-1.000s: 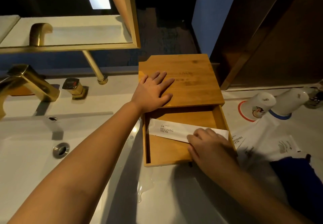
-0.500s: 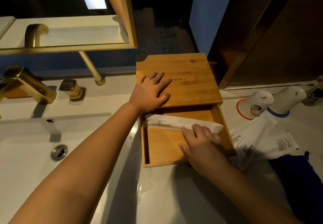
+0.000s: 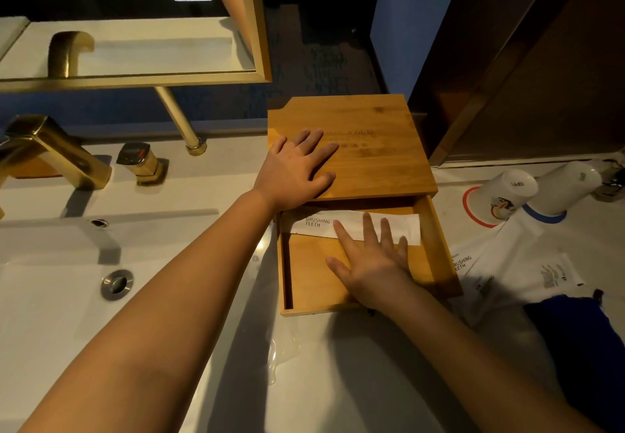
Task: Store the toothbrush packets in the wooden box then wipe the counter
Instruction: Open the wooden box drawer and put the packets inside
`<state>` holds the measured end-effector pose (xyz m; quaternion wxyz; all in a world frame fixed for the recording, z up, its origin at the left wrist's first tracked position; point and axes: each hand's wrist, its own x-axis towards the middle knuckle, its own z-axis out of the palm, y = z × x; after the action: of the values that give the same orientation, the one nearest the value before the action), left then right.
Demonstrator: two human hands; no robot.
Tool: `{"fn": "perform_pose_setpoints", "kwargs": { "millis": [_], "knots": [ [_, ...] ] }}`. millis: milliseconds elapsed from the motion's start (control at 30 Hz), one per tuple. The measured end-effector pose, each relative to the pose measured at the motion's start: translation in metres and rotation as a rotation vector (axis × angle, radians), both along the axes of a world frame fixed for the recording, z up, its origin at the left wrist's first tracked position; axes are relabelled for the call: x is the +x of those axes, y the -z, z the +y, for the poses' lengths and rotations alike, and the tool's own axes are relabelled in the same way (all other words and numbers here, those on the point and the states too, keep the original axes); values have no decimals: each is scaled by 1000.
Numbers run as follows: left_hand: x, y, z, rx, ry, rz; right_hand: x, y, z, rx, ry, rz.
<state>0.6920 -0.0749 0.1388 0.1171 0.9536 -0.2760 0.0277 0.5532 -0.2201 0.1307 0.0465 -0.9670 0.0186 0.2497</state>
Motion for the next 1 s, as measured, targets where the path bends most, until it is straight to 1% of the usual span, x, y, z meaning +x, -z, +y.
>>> {"fn": "perform_pose_setpoints", "kwargs": {
  "millis": [133,233,300,367,467,533,633,800,1000],
  "knots": [
    [1,-1,1,7,2,13,18,7,-29,131,-133,-58],
    [-1,-1,3,4,6,28,25,3,-47,152,-241,-54],
    [-2,0,2,3,9,24,17,5,-44,104,-211,-129],
    [-1,-1,2,4,11,15,8,7,-31,42,-116,-170],
    [1,-4,2,-3,11,15,6,10,-14,-21,-34,-95],
    [-1,-4,1,-2,10,11,10,10,-9,-61,-26,-79],
    [-2,-4,1,-2,10,5,18,11,-9,-78,-36,-116],
    [-2,-4,2,-2,13,8,27,9,-13,-38,-56,-158],
    [-2,-6,2,3,10,14,21,12,-19,-26,-77,-143]
  ]
}}
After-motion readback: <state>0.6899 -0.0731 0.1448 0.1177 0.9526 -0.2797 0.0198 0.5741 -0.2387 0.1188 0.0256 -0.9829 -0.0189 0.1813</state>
